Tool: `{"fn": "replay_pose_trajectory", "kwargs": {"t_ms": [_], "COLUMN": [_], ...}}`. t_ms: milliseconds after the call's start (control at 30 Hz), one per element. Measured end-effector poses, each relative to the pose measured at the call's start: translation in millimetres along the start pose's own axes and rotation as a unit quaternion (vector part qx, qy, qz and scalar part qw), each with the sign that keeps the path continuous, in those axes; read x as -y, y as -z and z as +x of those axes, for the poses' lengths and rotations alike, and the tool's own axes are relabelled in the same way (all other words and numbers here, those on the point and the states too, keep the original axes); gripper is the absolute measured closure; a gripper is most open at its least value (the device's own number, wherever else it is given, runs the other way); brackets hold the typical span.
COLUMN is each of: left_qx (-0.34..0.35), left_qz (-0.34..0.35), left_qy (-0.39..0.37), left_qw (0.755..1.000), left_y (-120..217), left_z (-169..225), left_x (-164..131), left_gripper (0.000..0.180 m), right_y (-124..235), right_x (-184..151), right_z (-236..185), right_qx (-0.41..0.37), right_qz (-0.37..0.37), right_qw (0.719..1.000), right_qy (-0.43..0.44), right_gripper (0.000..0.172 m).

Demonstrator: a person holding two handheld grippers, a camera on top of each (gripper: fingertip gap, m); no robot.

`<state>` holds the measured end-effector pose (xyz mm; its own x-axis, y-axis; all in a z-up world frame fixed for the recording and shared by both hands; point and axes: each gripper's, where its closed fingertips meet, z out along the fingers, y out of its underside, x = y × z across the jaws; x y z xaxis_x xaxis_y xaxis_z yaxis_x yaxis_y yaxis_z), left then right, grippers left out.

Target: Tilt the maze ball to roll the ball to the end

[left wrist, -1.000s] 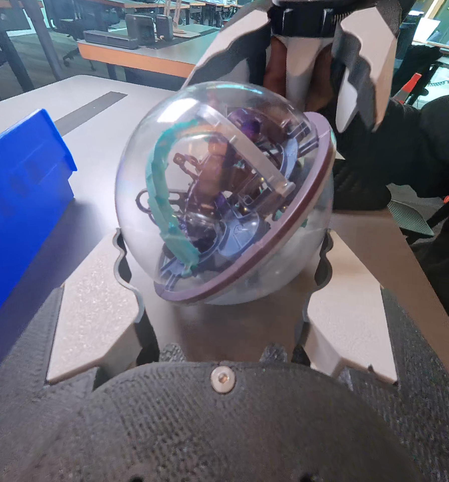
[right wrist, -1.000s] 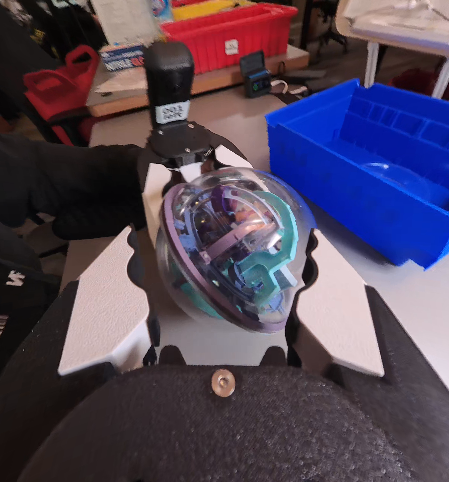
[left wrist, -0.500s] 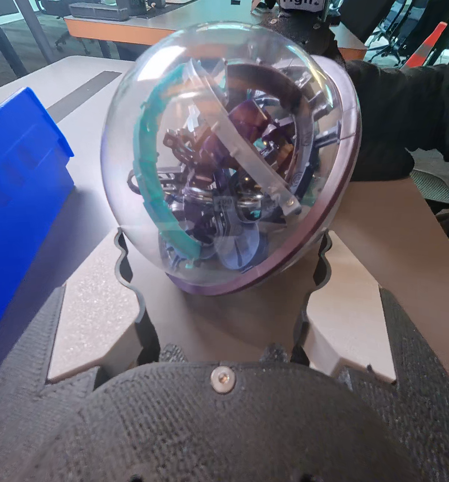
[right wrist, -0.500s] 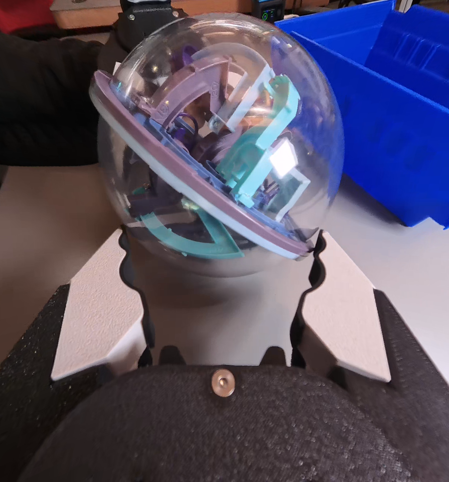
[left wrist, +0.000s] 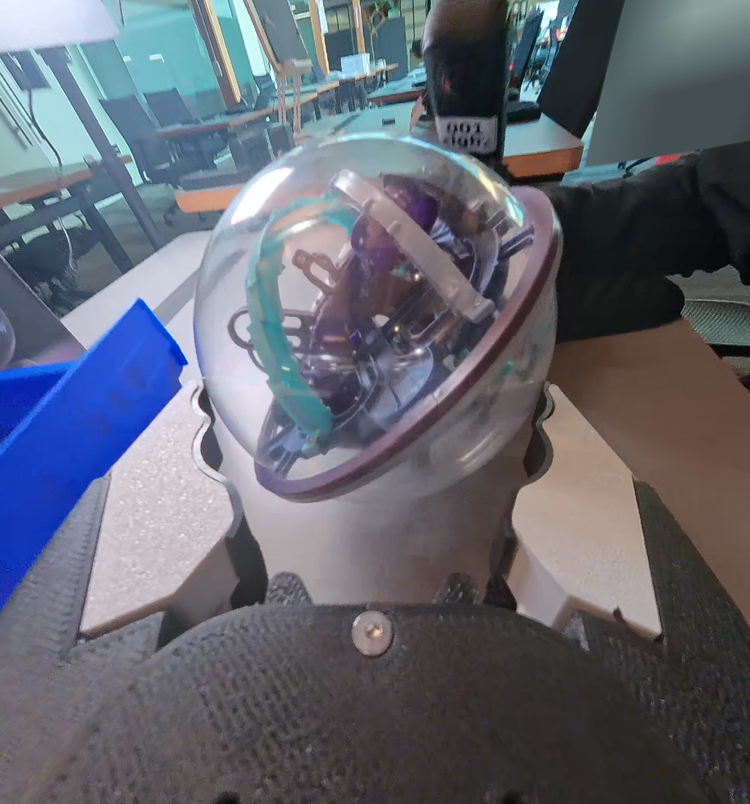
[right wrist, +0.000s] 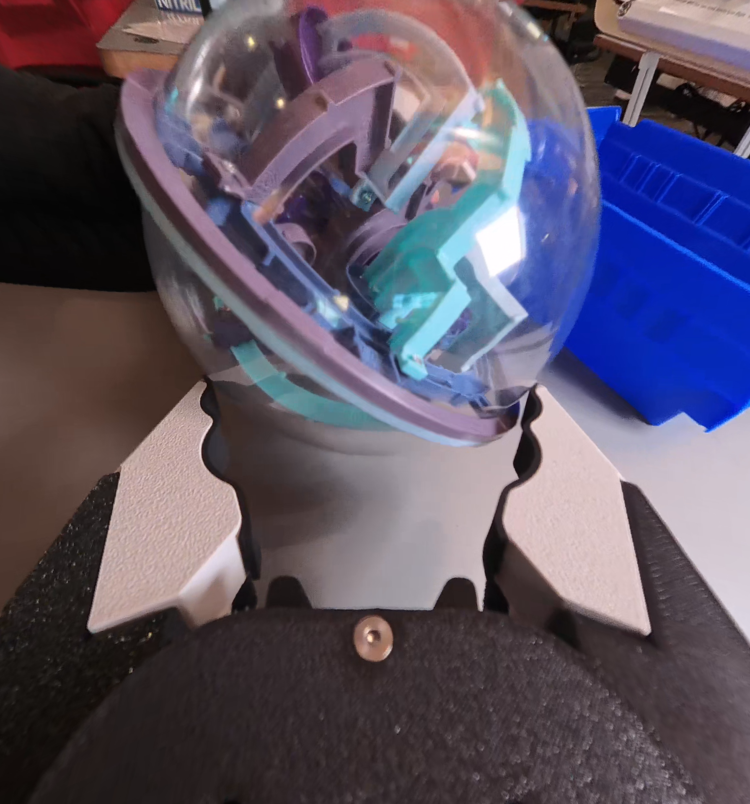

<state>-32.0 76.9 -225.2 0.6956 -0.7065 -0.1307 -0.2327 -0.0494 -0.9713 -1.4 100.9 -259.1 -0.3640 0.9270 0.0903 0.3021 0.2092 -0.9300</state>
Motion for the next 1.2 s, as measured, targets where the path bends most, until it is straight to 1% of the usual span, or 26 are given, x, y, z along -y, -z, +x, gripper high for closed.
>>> {"fn": "replay_pose_trajectory", "kwargs": {"t_ms": [100,200,267,367,567,733,800,867,933,1033,1133,1200], "left_qx": [0.004,0.002,-0.003,-0.012,-0.014,-0.012,-0.013,-0.011,-0.011,-0.006,0.001,0.005], "left_qz": [0.019,0.021,0.023,0.02,0.006,-0.013,-0.015,-0.001,0.015,0.02,0.025,0.026], "left_qy": [-0.012,-0.011,0.001,0.012,0.026,0.033,0.035,0.044,0.051,0.055,0.055,0.056], "left_qw": [1.0,1.0,1.0,1.0,1.0,0.999,0.999,0.999,0.999,0.998,0.998,0.998], "left_y": [3,4,4,2,-1,-4,-6,-6,-4,-4,-3,-3], "left_z": [3,6,9,14,16,15,16,15,13,11,9,8], "left_x": [13,20,24,28,26,18,16,20,25,26,28,28], "left_gripper": [0.039,0.04,0.04,0.04,0.041,0.043,0.047,0.053,0.059,0.061,0.063,0.065], "right_y": [-5,-10,-14,-21,-29,-26,-24,-23,-23,-18,-6,5], "right_x": [-3,-9,-16,-30,-49,-57,-60,-64,-63,-61,-57,-49], "right_z": [-5,-10,-16,-24,-32,-27,-23,-19,-19,-14,-11,-10], "right_qx": [0.012,0.026,0.04,0.05,0.053,0.039,0.032,0.02,0.015,0.001,-0.008,-0.02], "right_qz": [-0.002,-0.018,-0.039,-0.082,-0.138,-0.157,-0.163,-0.174,-0.175,-0.175,-0.165,-0.149], "right_qw": [1.0,0.999,0.998,0.995,0.989,0.986,0.986,0.984,0.984,0.985,0.986,0.989], "right_qy": [-0.01,-0.023,-0.036,-0.033,-0.024,-0.026,-0.029,-0.018,-0.018,-0.017,-0.018,-0.002], "right_gripper": [0.038,0.039,0.04,0.047,0.038,0.036,0.033,0.032,0.033,0.033,0.032,0.031]}}
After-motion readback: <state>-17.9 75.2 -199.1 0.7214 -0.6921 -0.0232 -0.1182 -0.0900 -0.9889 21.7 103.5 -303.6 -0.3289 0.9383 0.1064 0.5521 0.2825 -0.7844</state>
